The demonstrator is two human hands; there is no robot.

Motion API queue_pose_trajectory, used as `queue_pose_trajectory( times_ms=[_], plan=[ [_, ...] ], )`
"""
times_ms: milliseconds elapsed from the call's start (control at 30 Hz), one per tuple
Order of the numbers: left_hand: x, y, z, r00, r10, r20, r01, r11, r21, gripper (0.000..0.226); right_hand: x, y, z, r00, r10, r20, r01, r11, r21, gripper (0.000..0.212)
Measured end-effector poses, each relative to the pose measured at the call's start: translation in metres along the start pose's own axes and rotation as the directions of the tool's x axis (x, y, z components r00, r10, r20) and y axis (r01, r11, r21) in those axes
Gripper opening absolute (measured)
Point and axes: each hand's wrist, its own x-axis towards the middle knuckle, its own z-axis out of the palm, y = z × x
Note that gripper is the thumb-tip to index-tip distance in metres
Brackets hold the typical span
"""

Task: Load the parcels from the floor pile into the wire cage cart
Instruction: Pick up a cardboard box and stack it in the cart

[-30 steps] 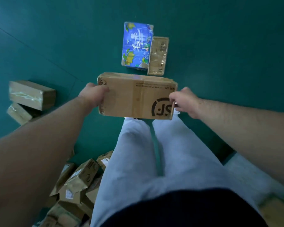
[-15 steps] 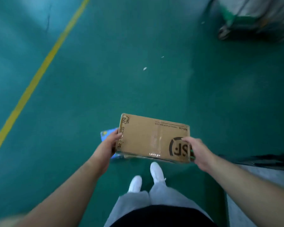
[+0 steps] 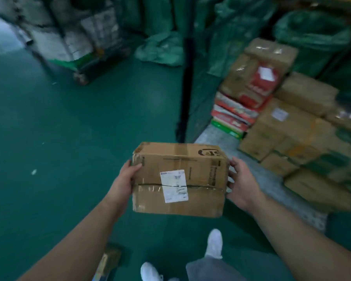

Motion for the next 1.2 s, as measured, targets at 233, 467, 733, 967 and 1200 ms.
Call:
queue_pose_trajectory(
  times_ms=[233,467,733,967,1200],
  plan=[
    [0.027,0.009,0.248,0.970,-0.038,0.241,0.000,0.988,0.157,0.032,-0.010,-0.036,-0.214,0.926,-0.190,-0.326,0.169,0.981,-0.091,0.026],
    [0.035,0.003,0.448,0.892,-0.172,0.419,0.066,0.964,0.256,0.032,-0.017,-0.069,-0.393,0.903,-0.128,-0.409,0.173,0.982,0.074,0.027],
    [0.074,0.016,0.519,0.927,-0.151,0.345,0.007,0.923,0.385,0.039,0.023,-0.100,-0.443,0.908,-0.056,-0.416,0.142,0.973,0.179,0.043],
    [0.154,0.050,0.571,0.907,-0.154,0.393,0.010,0.938,0.345,0.032,0.084,-0.127,-0.447,0.839,0.026,-0.544,0.115,0.968,0.224,0.021],
    [0.246,0.089,0.636,0.850,-0.306,0.429,0.078,0.878,0.473,0.035,0.165,-0.156,-0.459,0.713,0.111,-0.692,0.088,0.965,0.246,0.056]
  ],
)
